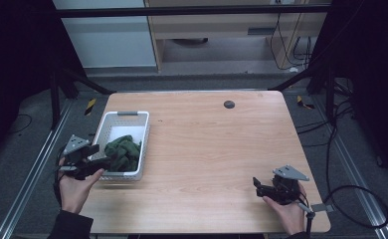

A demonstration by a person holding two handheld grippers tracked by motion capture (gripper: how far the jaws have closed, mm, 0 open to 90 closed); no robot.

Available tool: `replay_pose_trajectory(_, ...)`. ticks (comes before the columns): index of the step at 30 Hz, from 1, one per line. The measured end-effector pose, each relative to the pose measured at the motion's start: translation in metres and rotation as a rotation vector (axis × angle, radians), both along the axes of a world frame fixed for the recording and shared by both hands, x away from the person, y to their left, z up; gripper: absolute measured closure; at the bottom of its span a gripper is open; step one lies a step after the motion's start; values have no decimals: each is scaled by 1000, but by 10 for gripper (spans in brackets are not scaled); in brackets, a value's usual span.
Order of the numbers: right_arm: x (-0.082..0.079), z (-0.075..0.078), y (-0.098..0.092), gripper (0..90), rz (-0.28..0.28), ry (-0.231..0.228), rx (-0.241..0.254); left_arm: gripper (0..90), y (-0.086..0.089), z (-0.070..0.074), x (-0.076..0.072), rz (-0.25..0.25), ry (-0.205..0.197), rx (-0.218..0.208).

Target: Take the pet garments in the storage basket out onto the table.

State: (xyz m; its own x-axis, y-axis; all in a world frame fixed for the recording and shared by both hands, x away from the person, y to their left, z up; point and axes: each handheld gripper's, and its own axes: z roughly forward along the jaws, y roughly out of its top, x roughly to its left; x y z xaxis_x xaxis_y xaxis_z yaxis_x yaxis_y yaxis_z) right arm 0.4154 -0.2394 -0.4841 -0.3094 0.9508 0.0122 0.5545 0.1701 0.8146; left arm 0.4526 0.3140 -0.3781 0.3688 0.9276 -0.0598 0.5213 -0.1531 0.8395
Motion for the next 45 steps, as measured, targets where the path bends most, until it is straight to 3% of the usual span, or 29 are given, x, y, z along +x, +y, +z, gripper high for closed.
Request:
replay_pose_trajectory(8, 0, -1, 0, 115, -1, 0, -9, 229, -4, 4, 14, -7, 23, 27)
replay_pose_trajectory(30, 2, -3, 0, 100, 8, 18, -20, 189, -21, 3, 43, -51, 140, 116)
replay_pose_trajectory(45, 3, -4, 0, 100, 10, 26, -23, 169, -24, -14, 58, -60, 231, 142)
